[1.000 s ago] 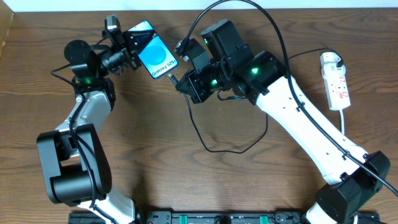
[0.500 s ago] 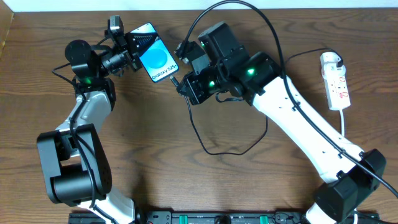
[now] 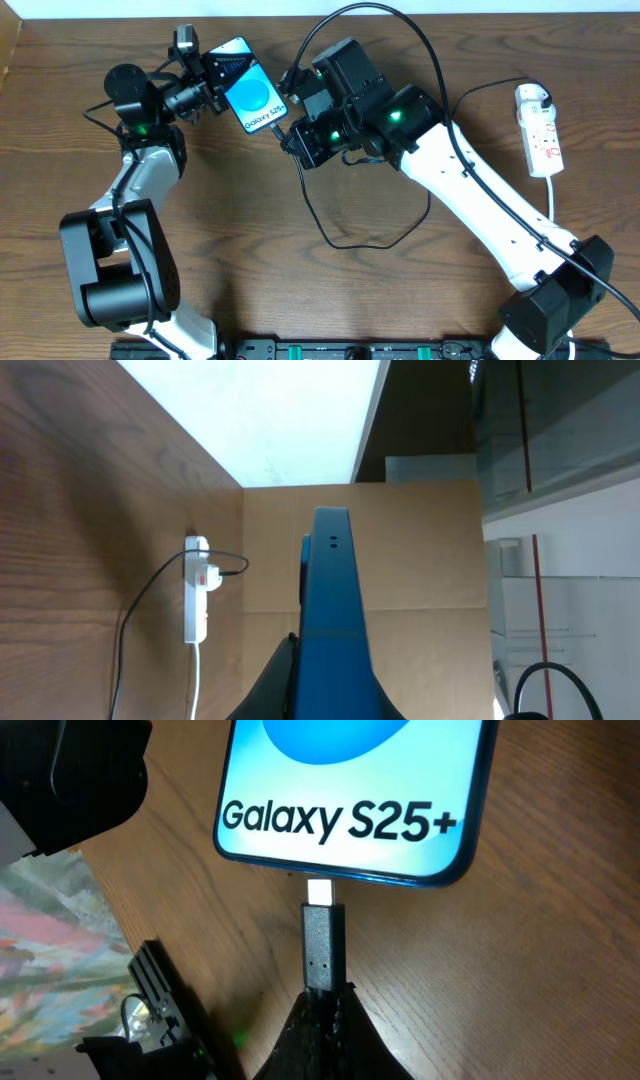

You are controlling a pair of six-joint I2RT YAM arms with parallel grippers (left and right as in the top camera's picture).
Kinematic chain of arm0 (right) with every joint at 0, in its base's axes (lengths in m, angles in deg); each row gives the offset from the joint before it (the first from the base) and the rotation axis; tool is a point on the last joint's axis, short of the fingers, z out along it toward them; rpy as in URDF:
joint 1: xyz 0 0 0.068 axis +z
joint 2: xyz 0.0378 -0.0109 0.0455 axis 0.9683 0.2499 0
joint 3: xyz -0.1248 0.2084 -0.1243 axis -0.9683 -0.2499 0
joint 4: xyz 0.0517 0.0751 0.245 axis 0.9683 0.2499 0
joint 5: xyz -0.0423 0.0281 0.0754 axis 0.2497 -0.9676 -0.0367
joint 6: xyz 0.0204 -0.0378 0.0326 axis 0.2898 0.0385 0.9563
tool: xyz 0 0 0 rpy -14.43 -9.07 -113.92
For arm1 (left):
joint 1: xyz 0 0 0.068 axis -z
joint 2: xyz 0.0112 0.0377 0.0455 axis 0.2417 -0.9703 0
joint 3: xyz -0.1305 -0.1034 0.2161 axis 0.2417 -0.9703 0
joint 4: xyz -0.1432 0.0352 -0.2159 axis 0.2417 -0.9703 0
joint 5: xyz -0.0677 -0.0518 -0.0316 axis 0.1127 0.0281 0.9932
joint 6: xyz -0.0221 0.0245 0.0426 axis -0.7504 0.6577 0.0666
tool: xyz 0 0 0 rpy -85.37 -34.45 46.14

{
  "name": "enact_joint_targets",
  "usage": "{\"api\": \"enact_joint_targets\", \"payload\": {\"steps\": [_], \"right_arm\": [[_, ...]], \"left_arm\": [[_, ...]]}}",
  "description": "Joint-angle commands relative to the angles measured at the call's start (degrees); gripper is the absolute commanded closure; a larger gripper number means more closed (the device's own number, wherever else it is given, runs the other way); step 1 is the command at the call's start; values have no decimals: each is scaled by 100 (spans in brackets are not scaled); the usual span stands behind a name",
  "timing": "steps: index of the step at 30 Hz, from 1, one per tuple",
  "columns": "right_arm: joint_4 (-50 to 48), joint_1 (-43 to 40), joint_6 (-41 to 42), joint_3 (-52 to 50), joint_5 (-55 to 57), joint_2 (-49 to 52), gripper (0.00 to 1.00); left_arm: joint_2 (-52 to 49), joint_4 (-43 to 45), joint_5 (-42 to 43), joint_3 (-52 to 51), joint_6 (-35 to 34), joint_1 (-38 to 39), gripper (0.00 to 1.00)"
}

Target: Plug charger to phone and switch on socket

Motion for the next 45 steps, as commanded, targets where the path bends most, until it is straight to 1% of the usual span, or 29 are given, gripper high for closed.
{"api": "enact_joint_targets", "payload": {"steps": [1,9,13,22,31,36,45], "right_arm": [[-15,33,107,7,-2,55,99],[70,17,197,7,146,57,99],[46,17,323,7,339,57,99],[-122,17,498,7,380,57,99],[-455,9,560,7,382,57,99],[-577,4,601,7,385,57,99],[-581,4,619,7,382,61,99]], "left_arm": [[42,52,48,109,140,160,93],[42,52,-57,109,136,166,93],[42,52,-52,109,140,166,93],[42,52,-50,109,179,166,93],[42,55,136,109,225,184,93],[42,55,463,109,463,184,93],[42,52,518,107,474,181,93]]}}
